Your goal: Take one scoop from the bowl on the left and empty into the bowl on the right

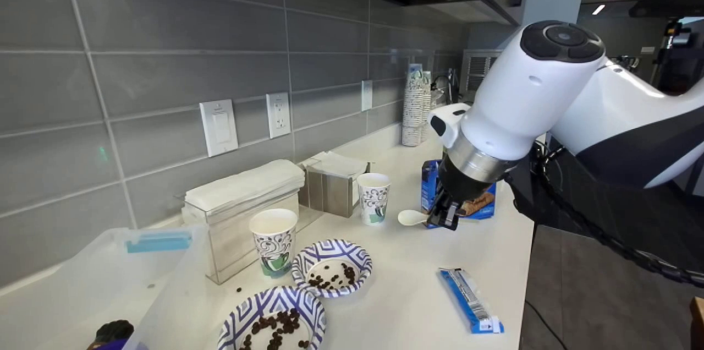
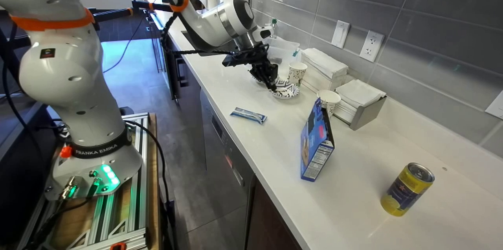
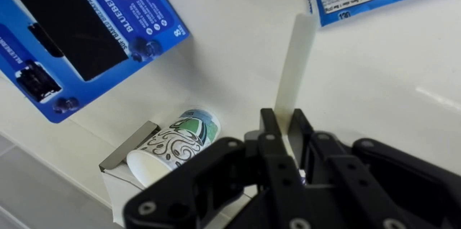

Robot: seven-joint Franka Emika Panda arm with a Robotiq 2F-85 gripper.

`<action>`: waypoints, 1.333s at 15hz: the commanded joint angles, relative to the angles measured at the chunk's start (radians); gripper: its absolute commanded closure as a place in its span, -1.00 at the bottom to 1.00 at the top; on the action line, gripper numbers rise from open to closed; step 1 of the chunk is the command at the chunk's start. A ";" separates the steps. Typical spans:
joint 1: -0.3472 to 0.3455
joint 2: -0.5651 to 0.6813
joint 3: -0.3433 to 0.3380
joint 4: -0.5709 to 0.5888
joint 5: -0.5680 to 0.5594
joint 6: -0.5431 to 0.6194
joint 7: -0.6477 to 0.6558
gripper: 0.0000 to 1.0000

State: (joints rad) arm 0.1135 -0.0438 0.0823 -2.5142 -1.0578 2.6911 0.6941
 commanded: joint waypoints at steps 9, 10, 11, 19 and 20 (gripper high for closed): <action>-0.017 0.132 -0.021 0.128 -0.067 0.040 0.293 0.93; -0.019 0.154 -0.026 0.139 -0.062 0.043 0.324 0.93; -0.020 0.175 -0.032 0.150 -0.073 0.050 0.363 0.93; -0.003 0.335 -0.115 0.247 -0.388 0.196 0.841 0.93; -0.002 0.351 -0.120 0.261 -0.438 0.194 0.905 0.93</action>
State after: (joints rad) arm 0.1018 0.2335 -0.0083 -2.3126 -1.3583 2.8518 1.4125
